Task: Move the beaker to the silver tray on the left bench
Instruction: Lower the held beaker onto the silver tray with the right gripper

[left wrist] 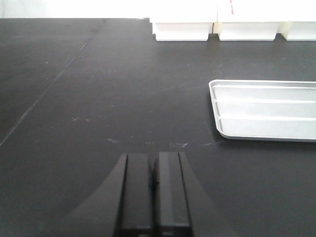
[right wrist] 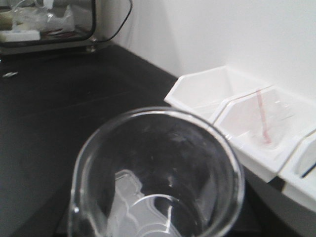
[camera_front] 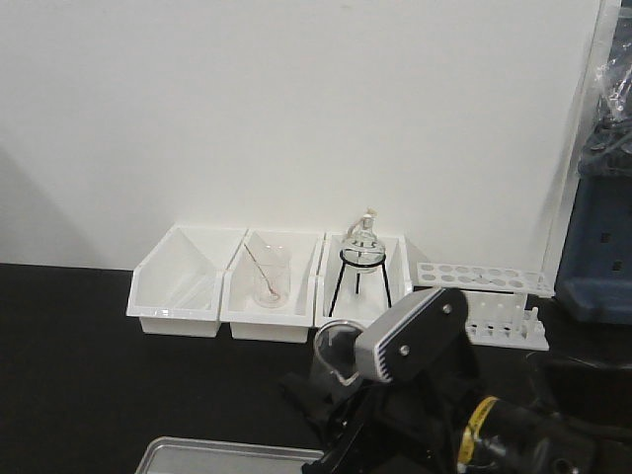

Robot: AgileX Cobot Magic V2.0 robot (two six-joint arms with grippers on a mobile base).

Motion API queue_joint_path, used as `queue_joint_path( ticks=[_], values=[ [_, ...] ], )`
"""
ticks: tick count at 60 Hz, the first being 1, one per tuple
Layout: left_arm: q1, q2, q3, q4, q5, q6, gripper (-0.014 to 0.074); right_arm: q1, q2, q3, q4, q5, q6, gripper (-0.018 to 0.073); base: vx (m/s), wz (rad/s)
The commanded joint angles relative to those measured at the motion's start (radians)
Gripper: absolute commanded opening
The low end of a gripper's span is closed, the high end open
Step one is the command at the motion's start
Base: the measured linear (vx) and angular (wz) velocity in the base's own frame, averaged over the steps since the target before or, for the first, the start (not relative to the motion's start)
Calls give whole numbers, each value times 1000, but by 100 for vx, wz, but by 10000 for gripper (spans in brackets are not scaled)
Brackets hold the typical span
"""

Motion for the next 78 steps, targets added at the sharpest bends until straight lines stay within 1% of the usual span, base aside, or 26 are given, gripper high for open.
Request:
queue_joint_path(
  ticks=[1,5,11,16,19,37,59,78],
  values=[
    [-3,-7,20,-8,-79,-1,1,-9,44,-39,23,-141,-24,-11,0,0],
    [-3,-7,20,-8,-79,-1,1,-15,105,-52,74,-206,-29,-11,0,0],
    [-3,-7,20,-8,-79,-1,1,-14,193,-90,142,-241,-46,-11,0,0],
    [-3,-7,20,-8,-79,-1,1,-14,267,-137,141,-237,-100,-11,0,0],
    [-3,-7,20,-8,-79,-1,1,-14,311,-172,140,-237,-116,-11,0,0],
    [-3,-7,20,-8,-79,-1,1,-14,541,-312,134,-216,-97,-11,0,0],
    [-3,-7,20,-8,-79,-1,1,-13,690,-321,130,-226,-86,-11,0,0],
    [-3,-7,20,-8,-79,-1,1,-13,725,-321,118,-217,-86,4,0,0]
  ],
)
